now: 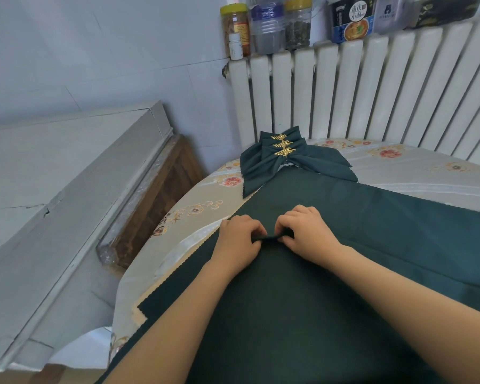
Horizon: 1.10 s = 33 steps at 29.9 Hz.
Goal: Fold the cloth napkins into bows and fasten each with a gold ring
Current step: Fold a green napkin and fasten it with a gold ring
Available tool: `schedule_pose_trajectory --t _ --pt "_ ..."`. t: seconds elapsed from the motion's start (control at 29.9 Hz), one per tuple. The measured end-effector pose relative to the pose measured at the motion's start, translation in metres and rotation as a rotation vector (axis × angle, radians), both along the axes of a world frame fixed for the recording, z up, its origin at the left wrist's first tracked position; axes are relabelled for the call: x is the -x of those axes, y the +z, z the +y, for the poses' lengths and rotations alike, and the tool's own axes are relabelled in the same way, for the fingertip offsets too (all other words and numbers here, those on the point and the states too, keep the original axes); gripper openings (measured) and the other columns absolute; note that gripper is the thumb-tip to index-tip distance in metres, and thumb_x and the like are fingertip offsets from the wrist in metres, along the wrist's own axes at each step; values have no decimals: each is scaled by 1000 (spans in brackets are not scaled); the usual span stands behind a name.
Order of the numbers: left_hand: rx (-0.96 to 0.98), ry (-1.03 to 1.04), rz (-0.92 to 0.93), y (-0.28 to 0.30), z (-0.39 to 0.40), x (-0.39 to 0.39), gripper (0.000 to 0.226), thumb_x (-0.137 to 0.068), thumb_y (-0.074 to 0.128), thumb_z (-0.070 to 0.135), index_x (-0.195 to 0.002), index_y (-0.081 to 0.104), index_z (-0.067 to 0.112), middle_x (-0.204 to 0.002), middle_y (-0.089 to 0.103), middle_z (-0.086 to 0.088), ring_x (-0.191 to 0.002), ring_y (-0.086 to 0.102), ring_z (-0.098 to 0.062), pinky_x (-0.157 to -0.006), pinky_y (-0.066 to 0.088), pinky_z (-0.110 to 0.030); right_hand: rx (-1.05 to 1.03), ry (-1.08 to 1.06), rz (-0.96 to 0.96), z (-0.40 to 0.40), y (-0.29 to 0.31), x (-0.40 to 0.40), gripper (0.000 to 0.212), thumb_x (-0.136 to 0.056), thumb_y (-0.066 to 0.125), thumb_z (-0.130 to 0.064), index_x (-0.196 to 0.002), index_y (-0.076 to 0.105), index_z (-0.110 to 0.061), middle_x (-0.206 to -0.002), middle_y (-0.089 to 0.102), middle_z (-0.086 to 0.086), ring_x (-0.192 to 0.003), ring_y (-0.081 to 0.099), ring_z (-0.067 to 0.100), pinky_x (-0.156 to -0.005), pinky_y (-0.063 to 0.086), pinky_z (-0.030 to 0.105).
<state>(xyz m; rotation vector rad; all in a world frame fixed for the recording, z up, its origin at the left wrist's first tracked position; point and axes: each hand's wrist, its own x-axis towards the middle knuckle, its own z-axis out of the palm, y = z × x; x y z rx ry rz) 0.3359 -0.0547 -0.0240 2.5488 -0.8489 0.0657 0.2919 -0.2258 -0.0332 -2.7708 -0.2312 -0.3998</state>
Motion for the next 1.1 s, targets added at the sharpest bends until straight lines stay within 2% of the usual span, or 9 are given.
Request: schedule_pose_trajectory --t 0.23,0.33,0.43,0.57,0.67,0.73,0.84,0.97,1.1 --pt "-56 -89 41 -2 16 19 25 -83 55 18 -104 66 29 -101 50 14 -103 42 -5 -88 20 -22 -1 68 83 -7 3 18 15 -82 57 -26 -90 69 -29 -96 64 -14 -98 49 9 -88 24 23" --pt "25 -22 140 -1 14 22 14 -88 56 27 -94 69 28 -98 53 15 -100 44 -3 -92 27 -25 -80 5 141 -5 7 18 17 -83 56 -30 -81 72 -24 -90 67 -11 -90 53 9 -90 29 24" --pt "72 62 192 -1 11 19 11 -85 66 35 -82 71 27 -97 55 11 -99 48 -6 -96 33 -31 -157 -103 205 -4 9 14 21 -85 58 -34 -77 70 -19 -82 65 -8 -82 58 12 -77 39 24" --pt "38 129 262 1 10 15 8 -77 74 37 -77 66 37 -107 52 9 -109 44 -9 -95 28 -31 -98 -153 278 -6 7 11 25 -84 64 -39 -107 61 -29 -112 52 -6 -111 45 18 -92 36 30" --pt "-42 159 260 6 7 15 25 -76 73 41 -94 57 34 -104 54 10 -108 49 -12 -96 33 -34 3 -173 357 -6 11 9 40 -86 60 -45 -124 51 -38 -126 48 -7 -121 34 20 -99 25 34" --pt "-125 179 248 11 5 16 35 -78 71 43 -107 55 31 -103 56 10 -106 51 -14 -94 32 -34 53 -167 333 -5 13 9 33 -86 60 -45 -117 58 -35 -118 52 -6 -118 36 19 -97 23 33" --pt "-224 166 129 19 3 22 25 -79 68 46 -97 62 29 -98 59 8 -102 53 -16 -86 31 -32 69 -152 178 -3 13 18 22 -85 63 -40 -102 64 -27 -104 52 -7 -110 39 17 -94 21 30" --pt "-142 130 0 21 7 40 14 -80 69 35 -89 64 25 -95 56 6 -94 52 -16 -82 39 -30 74 -101 10 -4 13 37 14 -85 64 -34 -93 63 -22 -98 59 -9 -105 45 16 -91 20 26" --pt "-96 86 60 18 18 57 8 -80 69 30 -85 63 27 -88 54 11 -89 52 -11 -76 40 -26 47 -26 64 -10 16 54 15 -83 66 -37 -91 65 -25 -94 63 -11 -102 46 13 -85 21 23"
